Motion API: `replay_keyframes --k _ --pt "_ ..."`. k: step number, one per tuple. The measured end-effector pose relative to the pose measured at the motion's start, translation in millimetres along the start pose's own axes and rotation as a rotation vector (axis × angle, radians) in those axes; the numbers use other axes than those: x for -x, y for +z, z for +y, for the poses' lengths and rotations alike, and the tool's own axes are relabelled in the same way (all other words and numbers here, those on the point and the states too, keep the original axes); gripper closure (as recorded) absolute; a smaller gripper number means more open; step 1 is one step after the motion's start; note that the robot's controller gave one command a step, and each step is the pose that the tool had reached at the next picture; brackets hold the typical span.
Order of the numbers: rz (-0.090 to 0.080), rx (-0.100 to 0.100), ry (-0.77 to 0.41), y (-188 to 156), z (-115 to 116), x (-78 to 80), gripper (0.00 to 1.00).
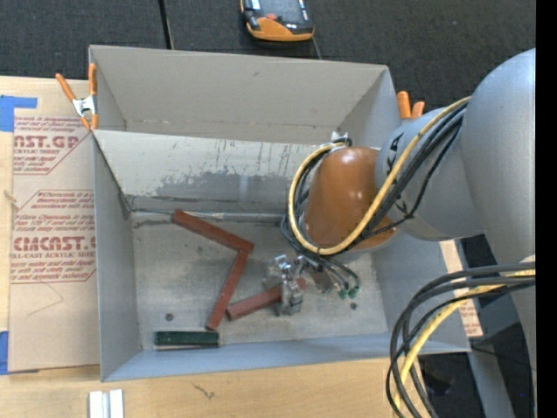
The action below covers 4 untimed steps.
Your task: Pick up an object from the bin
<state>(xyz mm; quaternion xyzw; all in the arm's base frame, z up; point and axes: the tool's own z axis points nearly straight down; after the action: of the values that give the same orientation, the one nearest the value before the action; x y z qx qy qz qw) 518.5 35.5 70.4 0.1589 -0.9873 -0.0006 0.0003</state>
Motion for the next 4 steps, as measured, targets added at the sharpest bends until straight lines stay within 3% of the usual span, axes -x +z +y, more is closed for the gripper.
replay_keyframes --k 2,3,4 --pt "0.002 0.001 0.001 -3 0 -0.8 1.0" --pt "0.01 0.002 0.0 -22 1 -3.2 1.0" --pt "-0.002 -0.002 0.0 -50 0 -0.2 1.0"
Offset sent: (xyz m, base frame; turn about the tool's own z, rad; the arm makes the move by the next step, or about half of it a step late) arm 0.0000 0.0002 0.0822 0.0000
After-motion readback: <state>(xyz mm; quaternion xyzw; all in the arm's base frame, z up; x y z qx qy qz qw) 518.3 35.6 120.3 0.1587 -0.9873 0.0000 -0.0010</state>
